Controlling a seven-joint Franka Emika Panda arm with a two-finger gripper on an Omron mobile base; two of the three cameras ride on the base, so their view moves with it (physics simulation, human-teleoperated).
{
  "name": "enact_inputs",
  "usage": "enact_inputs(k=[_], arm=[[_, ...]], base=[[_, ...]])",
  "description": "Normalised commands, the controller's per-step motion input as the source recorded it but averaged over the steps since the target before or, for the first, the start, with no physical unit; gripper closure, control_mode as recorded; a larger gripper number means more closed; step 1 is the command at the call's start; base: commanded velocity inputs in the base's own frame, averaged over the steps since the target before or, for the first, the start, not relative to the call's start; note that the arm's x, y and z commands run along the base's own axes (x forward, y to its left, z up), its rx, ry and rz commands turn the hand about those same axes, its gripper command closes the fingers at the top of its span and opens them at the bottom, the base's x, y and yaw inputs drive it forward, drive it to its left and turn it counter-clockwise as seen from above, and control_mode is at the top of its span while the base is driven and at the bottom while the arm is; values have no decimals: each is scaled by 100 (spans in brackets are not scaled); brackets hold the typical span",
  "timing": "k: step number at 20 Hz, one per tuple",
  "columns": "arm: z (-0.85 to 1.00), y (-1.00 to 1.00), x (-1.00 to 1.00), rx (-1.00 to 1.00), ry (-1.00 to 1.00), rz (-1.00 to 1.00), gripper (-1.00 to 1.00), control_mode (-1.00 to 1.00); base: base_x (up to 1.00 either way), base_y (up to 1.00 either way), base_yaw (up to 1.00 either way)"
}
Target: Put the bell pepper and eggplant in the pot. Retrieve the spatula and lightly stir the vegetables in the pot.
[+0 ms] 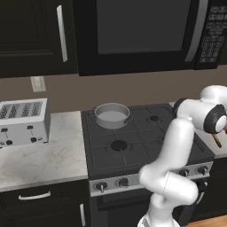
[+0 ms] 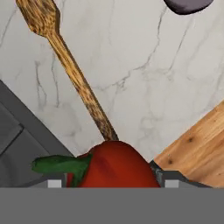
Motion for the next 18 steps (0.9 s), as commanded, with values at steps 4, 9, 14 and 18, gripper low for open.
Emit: enact_inputs(k=[4, 9, 14, 18], arm=[[31, 100, 0, -15, -28, 45, 100, -100], [53, 90, 0, -11, -37, 42, 100, -100], [93, 61, 0, -11, -18, 29, 100, -100], [99, 62, 0, -12, 7, 20, 100, -100]], base=[[0, 0, 0], [0, 0, 0], [0, 0, 0], [0, 0, 0]])
